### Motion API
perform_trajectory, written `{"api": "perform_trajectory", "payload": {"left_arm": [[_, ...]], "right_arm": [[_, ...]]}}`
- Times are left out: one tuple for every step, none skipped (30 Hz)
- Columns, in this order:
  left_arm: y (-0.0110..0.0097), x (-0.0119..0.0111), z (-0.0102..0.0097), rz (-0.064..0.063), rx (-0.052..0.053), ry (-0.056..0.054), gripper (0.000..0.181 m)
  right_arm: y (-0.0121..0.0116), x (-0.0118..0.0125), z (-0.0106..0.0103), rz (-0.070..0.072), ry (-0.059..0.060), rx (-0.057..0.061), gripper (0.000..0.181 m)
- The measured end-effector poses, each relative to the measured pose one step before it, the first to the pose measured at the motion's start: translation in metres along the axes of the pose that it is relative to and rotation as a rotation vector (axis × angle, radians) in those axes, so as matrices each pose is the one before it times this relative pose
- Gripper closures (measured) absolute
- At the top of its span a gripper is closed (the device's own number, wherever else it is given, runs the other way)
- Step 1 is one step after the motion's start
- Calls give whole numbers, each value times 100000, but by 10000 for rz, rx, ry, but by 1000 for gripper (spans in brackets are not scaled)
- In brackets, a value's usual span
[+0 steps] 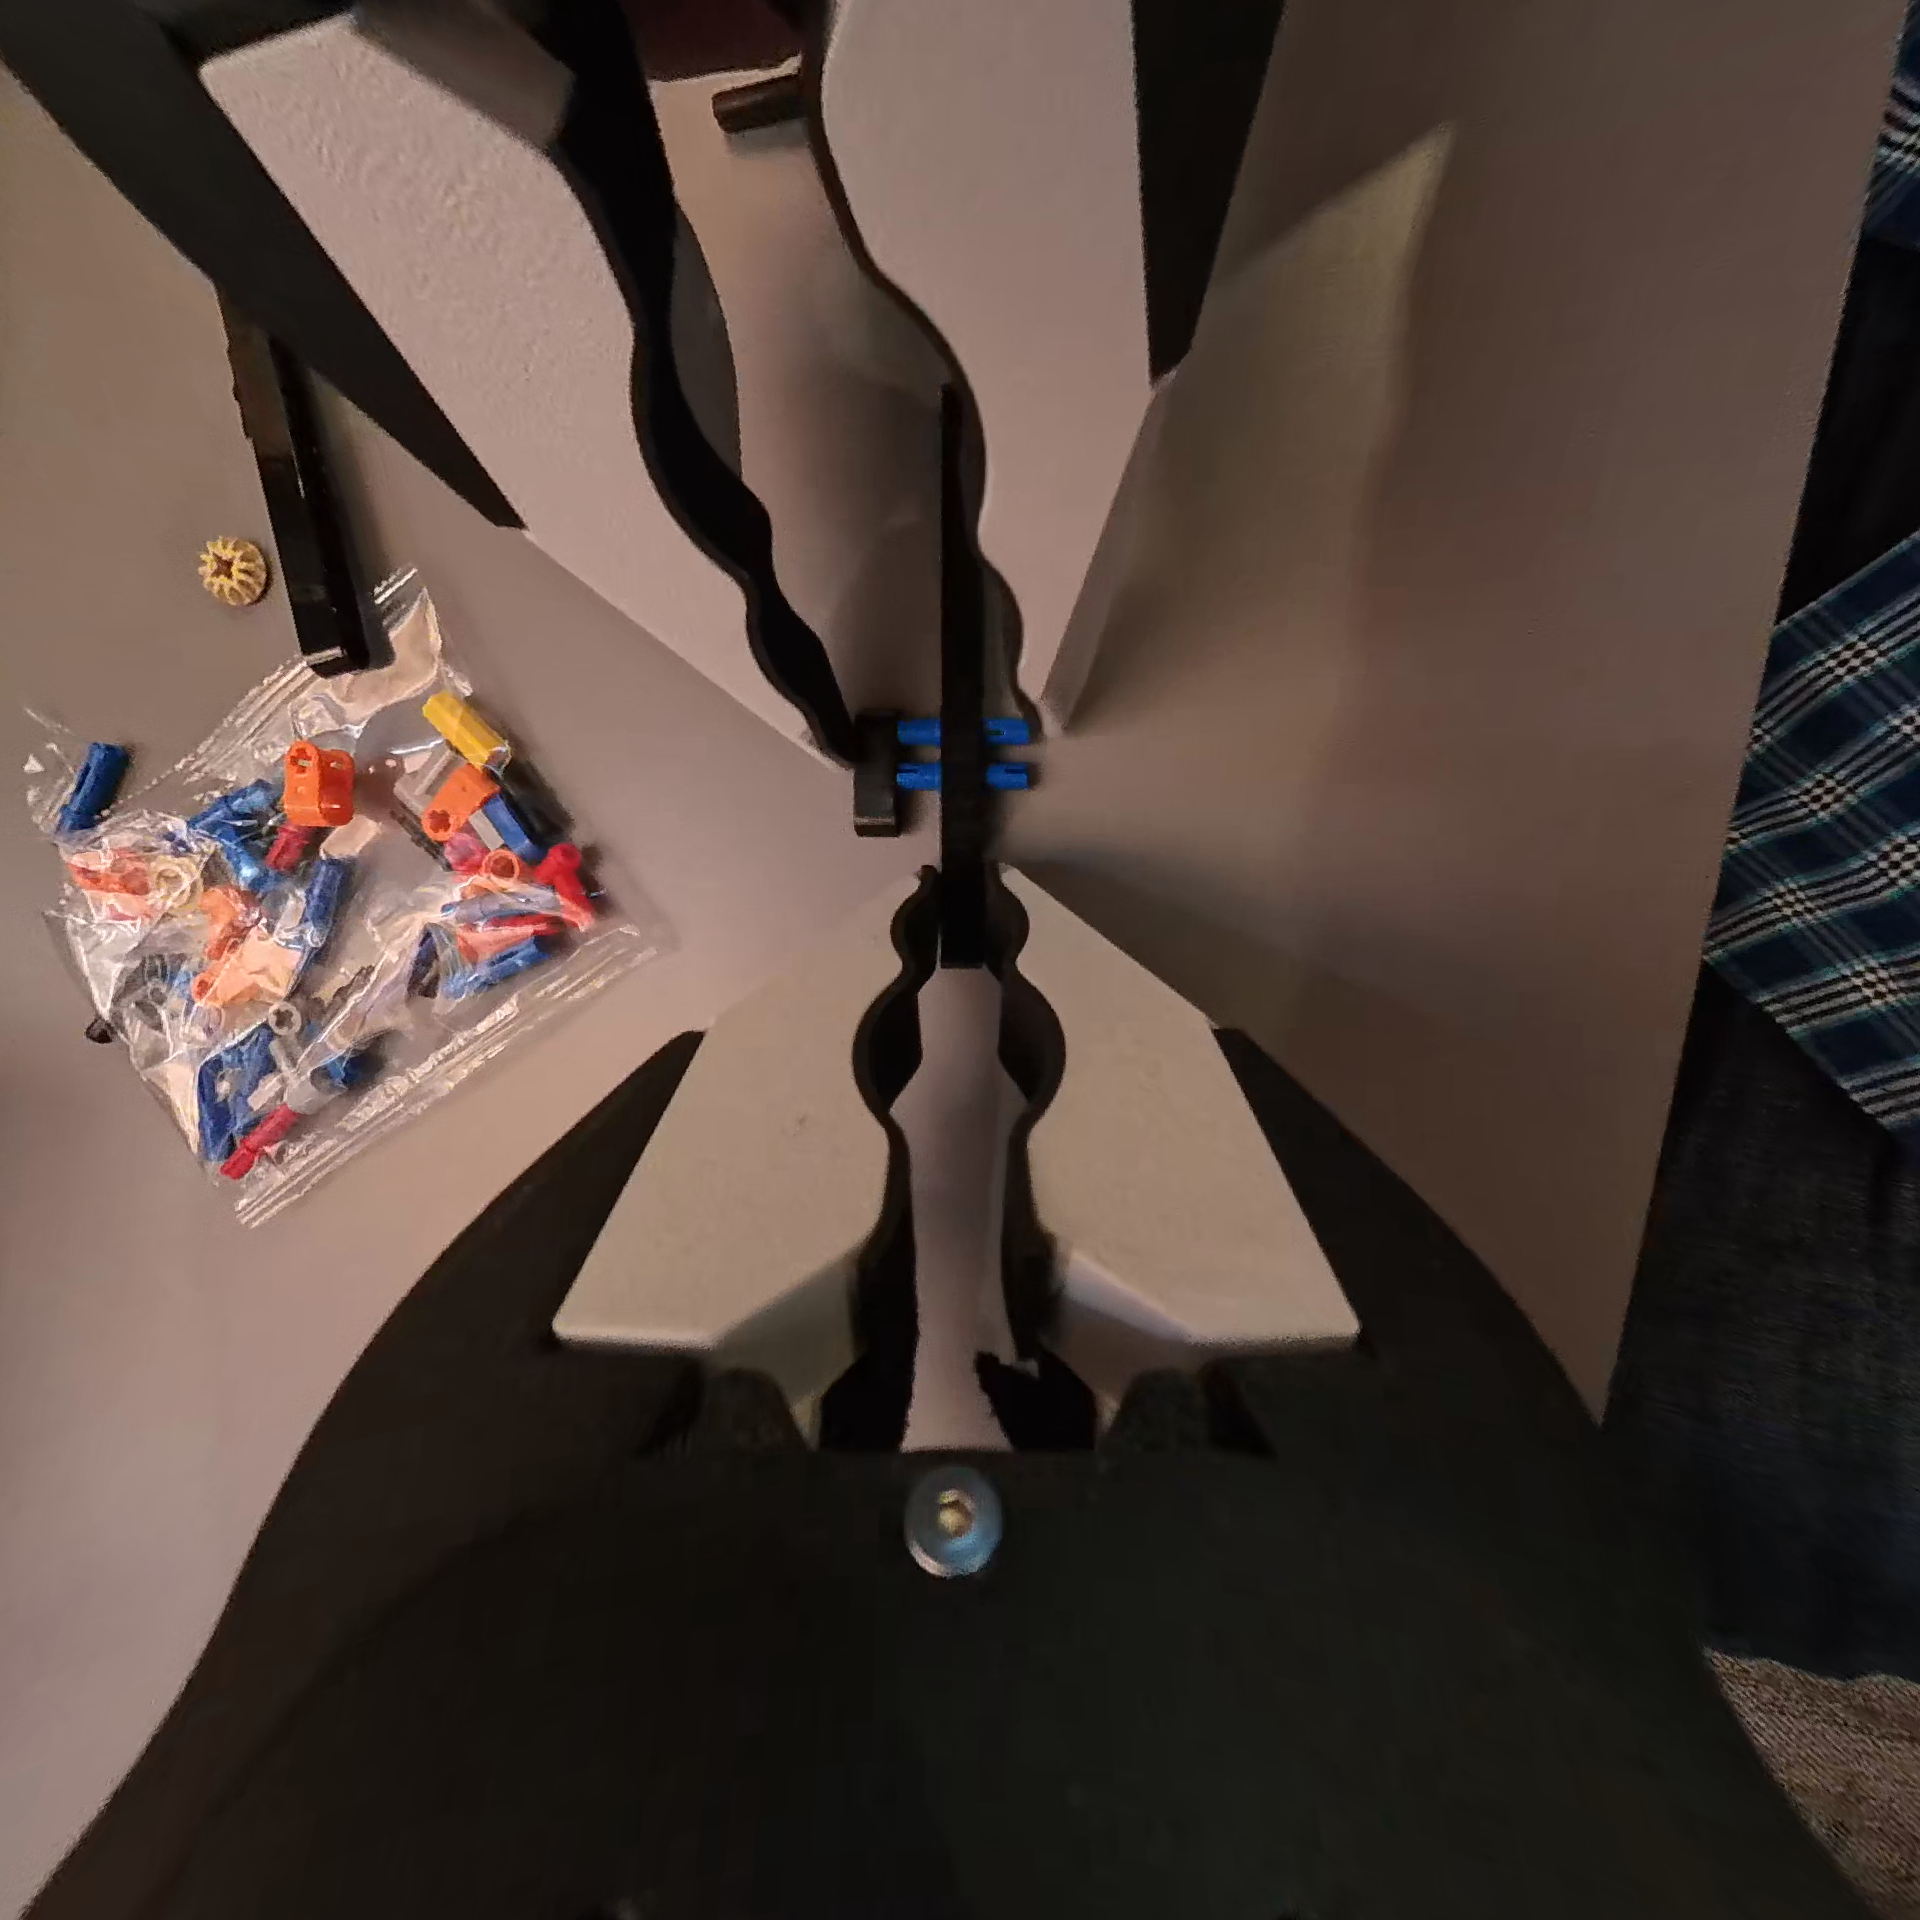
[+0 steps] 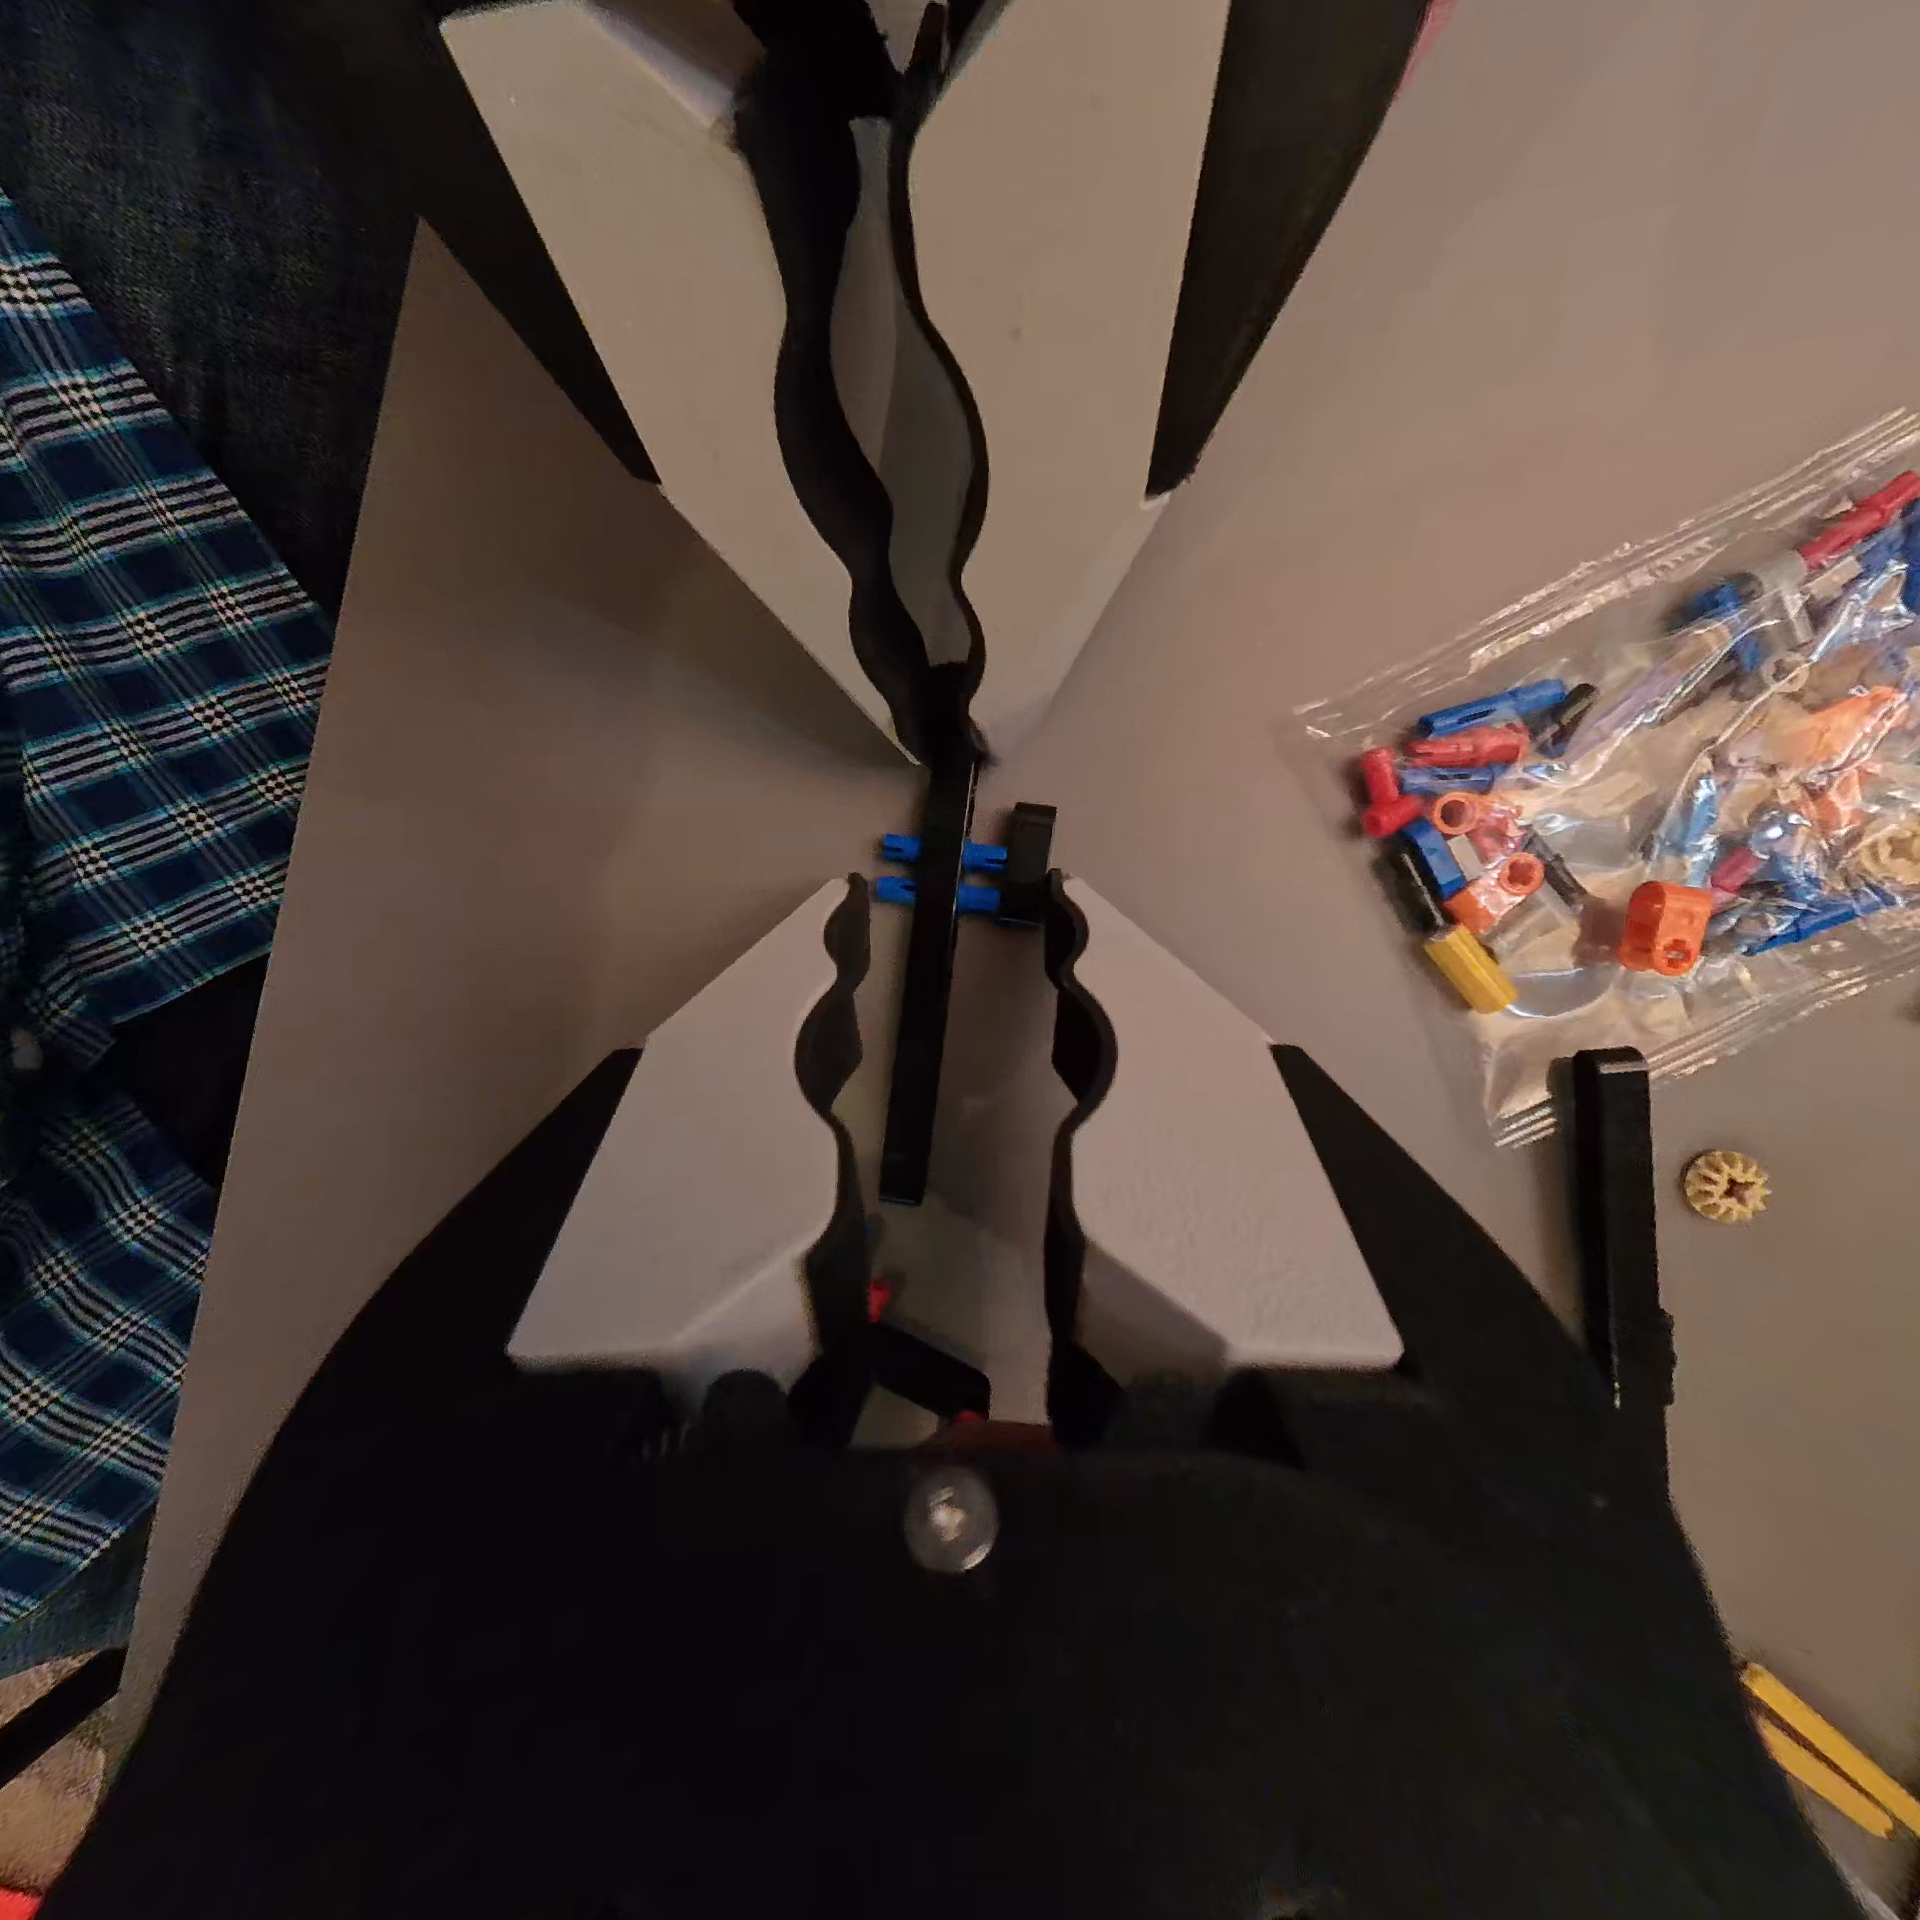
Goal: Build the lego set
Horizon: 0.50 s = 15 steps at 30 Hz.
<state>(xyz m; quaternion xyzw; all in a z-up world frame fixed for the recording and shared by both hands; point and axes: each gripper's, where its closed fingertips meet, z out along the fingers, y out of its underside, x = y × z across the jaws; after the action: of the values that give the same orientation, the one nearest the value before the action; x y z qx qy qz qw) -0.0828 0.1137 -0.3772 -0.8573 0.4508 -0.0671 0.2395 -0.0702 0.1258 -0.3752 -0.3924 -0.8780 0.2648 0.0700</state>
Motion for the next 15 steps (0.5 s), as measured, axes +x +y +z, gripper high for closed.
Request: {"api": "perform_trajectory", "payload": {"left_arm": [[-15,0,13,-4,-12,23,176],[-17,3,9,26,-2,13,176],[-2,2,0,31,-9,9,176],[9,2,-1,-4,-11,21,176],[2,23,-6,-30,-6,43,176],[18,14,-4,-19,-11,36,176],[28,2,-14,-68,-31,47,176],[5,58,-8,-34,-17,68,176],[-1,44,8,-60,-26,57,176],[-2,-10,-1,-89,-14,43,176],[6,10,7,-129,-4,65,176],[-7,-7,-3,-49,14,51,176],[-13,-4,8,-14,13,20,176],[4,-2,1,-54,4,22,176],[-4,-2,3,-35,0,-3,176]], "right_arm": [[-6,34,-4,21,18,33,151],[-8,5,1,5,10,27,151],[-3,4,12,-8,13,20,153],[-8,3,1,18,5,18,153],[-9,-38,-2,30,-18,36,153],[-14,-66,3,24,-21,41,152],[8,-23,-3,-18,29,28,151],[28,-13,-3,-15,46,27,152],[5,-23,-6,6,15,33,153],[-5,6,6,21,13,41,153],[-10,2,1,7,9,28,153],[-4,6,3,-10,14,9,153],[5,-13,5,-40,21,-8,153],[4,-29,5,-43,9,-8,153],[-5,-12,2,-5,-11,3,153]]}}
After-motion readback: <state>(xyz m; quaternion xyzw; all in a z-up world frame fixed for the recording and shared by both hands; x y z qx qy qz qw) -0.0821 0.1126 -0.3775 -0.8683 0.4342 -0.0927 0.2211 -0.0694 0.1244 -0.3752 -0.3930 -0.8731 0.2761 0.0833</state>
